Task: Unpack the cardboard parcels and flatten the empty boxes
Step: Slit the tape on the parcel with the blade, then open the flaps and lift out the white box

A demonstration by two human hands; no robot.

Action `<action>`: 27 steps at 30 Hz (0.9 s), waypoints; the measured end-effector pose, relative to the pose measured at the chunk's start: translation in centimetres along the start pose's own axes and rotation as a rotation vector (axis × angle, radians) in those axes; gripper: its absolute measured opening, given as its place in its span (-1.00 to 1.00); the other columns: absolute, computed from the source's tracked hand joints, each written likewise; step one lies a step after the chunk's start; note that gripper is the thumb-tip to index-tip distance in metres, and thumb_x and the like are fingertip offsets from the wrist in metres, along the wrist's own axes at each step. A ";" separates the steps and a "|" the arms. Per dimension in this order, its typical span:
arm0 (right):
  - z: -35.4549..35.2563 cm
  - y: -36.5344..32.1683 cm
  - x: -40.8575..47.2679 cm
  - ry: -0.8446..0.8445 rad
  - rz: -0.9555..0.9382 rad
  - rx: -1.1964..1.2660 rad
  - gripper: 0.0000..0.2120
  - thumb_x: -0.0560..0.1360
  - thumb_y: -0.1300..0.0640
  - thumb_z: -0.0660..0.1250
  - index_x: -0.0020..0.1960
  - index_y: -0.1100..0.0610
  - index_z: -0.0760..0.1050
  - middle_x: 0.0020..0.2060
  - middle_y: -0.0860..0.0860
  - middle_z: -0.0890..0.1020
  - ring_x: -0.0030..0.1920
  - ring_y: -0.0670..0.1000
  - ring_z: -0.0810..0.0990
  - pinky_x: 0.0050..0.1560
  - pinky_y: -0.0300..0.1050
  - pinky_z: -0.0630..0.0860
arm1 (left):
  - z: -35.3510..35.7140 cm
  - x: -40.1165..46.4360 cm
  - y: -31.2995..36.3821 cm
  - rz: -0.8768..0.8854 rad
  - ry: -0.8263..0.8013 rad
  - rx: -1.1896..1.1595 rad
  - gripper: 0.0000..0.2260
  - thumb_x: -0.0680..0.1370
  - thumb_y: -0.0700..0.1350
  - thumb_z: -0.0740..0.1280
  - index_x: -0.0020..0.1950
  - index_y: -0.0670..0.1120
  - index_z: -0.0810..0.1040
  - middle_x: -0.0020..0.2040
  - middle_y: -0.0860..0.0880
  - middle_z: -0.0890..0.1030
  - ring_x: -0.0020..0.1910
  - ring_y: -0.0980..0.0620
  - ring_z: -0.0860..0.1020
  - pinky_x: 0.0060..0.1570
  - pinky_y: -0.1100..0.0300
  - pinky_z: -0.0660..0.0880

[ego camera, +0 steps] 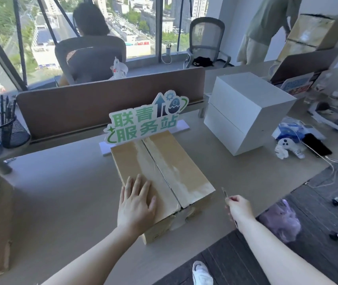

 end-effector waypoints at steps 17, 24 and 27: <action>2.6 -5.0 16.2 -0.289 -0.248 -0.612 -0.91 0.46 0.19 0.42 -0.21 0.15 0.58 -0.32 0.06 0.57 -0.18 0.11 0.57 -0.29 -0.11 0.33 | -1.3 9.1 -0.3 -0.371 0.043 0.159 -0.46 0.60 0.21 0.12 0.57 0.14 0.14 0.61 -0.02 0.02 0.58 -0.05 -0.10 0.54 -0.05 -0.06; 7.5 -18.8 10.3 -0.310 -0.688 -0.242 -0.88 0.56 0.24 0.27 0.00 0.12 0.58 -0.12 0.03 0.63 -0.06 0.09 0.58 -0.10 -0.14 0.37 | -2.7 12.1 -0.6 -0.428 0.013 0.107 -0.44 0.61 0.17 0.13 0.58 0.06 0.12 0.61 0.05 0.04 0.58 -0.02 -0.07 0.52 -0.06 -0.01; 12.4 -24.3 5.9 -0.435 -1.026 -0.356 -0.73 0.58 0.21 0.25 0.25 0.14 0.56 0.11 0.02 0.62 0.13 0.03 0.54 0.11 -0.16 0.43 | -3.6 14.7 -0.9 -0.457 -0.009 0.042 -0.45 0.61 0.08 0.12 0.58 0.06 0.09 0.61 0.07 0.04 0.57 -0.01 -0.07 0.47 -0.18 0.05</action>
Point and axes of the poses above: each hand's wrist, its own x-axis towards the middle knuckle, its own z-axis out of the palm, y = z × x, the point moved 4 cm from there along x, towards the middle knuckle
